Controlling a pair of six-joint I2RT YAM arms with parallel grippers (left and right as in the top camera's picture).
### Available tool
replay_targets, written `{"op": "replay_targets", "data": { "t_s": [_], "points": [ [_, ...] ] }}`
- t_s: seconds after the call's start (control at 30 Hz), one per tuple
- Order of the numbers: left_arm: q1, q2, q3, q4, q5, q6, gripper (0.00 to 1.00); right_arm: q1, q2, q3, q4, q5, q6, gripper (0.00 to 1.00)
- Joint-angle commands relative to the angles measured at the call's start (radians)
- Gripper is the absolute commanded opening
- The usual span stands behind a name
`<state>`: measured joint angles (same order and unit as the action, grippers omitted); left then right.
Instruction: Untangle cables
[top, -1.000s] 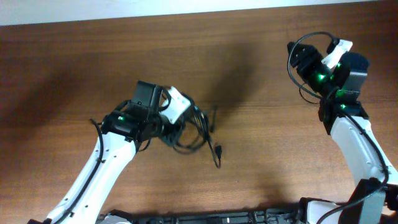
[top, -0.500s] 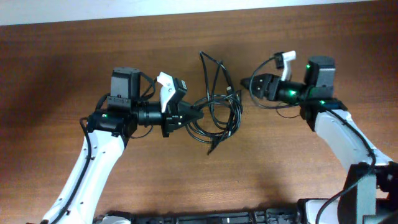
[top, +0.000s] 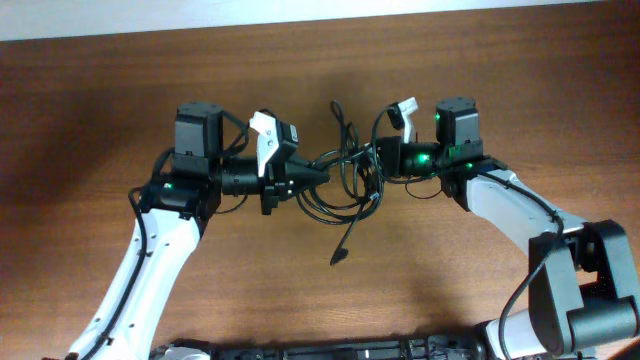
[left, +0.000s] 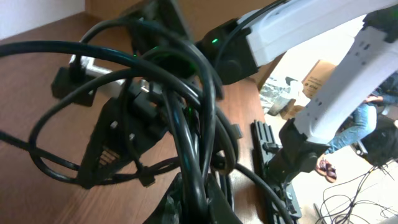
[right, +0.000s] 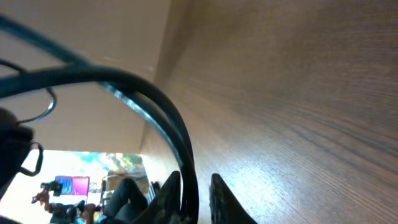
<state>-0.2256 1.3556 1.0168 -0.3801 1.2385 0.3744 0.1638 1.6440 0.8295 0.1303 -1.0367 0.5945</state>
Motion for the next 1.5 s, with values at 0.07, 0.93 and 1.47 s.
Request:
{"op": "replay_targets", "data": {
  "t_s": [0.07, 0.93, 1.47],
  "points": [
    [0.004, -0.015, 0.014, 0.274, 0.165, -0.298, 0.00, -0.009, 0.015, 0.005, -0.022, 0.440, -0.014, 0.09],
    [0.125, -0.126, 0.014, 0.003, -0.895, -1.215, 0.00, -0.295, -0.135, 0.006, 0.005, 0.455, -0.168, 0.63],
    [-0.183, 0.238, 0.017, -0.103, -1.293, -1.053, 0.88, -0.148, -0.145, 0.005, -0.335, 0.315, -0.198, 0.63]
  ]
}}
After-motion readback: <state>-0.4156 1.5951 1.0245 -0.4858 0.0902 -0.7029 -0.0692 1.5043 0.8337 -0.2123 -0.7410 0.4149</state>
